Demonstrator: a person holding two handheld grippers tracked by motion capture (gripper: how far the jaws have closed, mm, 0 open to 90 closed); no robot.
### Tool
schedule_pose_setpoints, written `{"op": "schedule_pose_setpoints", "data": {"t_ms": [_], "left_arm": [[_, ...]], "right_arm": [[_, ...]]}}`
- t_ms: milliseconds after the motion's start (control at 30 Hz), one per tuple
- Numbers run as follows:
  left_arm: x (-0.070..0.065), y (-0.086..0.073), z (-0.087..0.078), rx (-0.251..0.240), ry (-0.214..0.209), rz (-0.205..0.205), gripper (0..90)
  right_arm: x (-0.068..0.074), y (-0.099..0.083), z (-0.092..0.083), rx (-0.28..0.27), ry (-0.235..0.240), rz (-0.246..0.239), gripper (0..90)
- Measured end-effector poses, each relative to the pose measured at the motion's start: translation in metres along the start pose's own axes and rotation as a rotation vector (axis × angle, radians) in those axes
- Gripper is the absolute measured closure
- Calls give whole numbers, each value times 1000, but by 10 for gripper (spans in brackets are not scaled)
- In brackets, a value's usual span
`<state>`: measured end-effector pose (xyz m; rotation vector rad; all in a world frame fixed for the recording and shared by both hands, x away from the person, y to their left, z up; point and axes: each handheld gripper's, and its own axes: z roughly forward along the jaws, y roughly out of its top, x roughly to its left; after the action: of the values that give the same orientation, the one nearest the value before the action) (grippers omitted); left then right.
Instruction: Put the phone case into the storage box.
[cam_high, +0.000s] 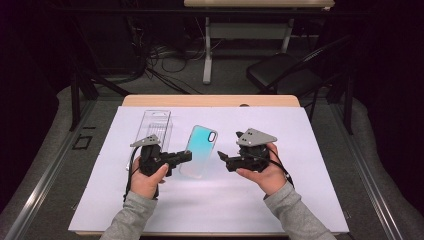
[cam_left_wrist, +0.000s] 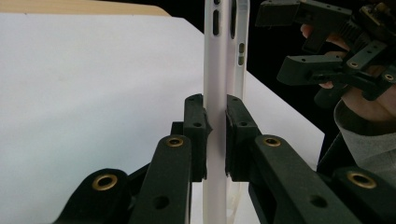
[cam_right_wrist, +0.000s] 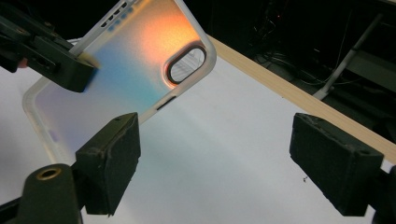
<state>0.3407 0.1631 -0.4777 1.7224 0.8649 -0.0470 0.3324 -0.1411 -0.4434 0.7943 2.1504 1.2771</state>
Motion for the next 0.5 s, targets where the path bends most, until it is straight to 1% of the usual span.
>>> {"op": "schedule_pose_setpoints", "data": {"t_ms": [67,133,200,233,300,367,400,467,500], "left_arm": [[-1,0,-2,-16,4,7,818],[-1,-1,-3,-27,5,15,819],[-2,-1,-4,-40,8,18,818],[-3,-1,-4,-46,9,21,818],[-4,-1,-5,-56,8,28,818],[-6,-1,-6,-67,6,35,819],[-6,-1,-7,-72,3,38,819],[-7,-2,-7,-77,-5,35,818],[-8,-2,-7,-78,-8,39,819]], "right_arm": [[-2,0,0,-9,13,25,164],[-4,0,-1,-28,32,61,164],[-5,0,-2,-55,61,106,164],[-6,0,-3,-58,67,111,164],[-7,-2,-4,-76,81,137,167],[-7,-5,-4,-80,102,169,169],[-7,-5,-4,-78,110,173,169],[-8,-5,-5,-87,136,191,169],[-7,-5,-6,-107,161,206,165]]}}
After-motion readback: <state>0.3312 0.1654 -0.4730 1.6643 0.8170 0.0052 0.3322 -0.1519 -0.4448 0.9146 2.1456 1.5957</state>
